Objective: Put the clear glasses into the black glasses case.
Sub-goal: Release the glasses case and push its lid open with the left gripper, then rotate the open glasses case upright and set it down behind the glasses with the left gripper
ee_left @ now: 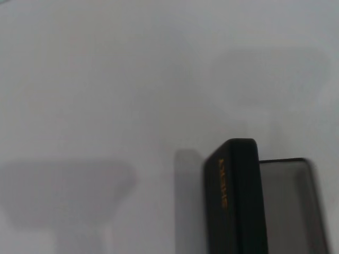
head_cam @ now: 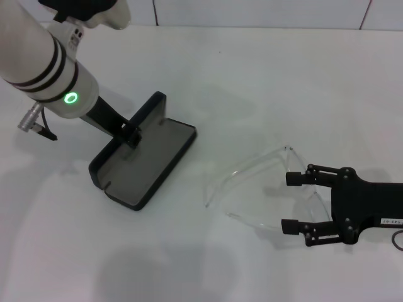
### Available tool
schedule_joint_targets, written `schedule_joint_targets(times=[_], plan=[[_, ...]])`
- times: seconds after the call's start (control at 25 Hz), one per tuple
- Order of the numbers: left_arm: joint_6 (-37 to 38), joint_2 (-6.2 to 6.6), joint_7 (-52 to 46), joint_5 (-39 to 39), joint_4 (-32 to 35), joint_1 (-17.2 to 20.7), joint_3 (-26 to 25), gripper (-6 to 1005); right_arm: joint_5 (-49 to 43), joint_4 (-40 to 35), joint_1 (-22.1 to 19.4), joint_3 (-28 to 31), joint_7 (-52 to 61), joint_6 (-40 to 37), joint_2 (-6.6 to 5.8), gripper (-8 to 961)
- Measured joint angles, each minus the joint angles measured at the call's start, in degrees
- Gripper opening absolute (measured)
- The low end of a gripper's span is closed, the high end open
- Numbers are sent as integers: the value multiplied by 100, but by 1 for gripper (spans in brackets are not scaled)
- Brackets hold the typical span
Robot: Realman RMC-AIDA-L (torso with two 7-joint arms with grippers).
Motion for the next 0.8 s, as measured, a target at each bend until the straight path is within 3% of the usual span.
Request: schedule_joint_targets(times=[0.04,0.28,0.6,0.8], plan=[[0,0,17,0,0,-5,26,347,20,14,1,0,-1,12,-2,872],[0,-5,191,-1,159,-4,41,200,73,26,4,0,-9,81,-5,872],[-355,-9,1555,-53,572,75,131,213,85,25,14,0,-13,127,-5,871],[-901,-20,2907,-164,828,286,582,221,121,25,-17,2,-17,129,1,871]])
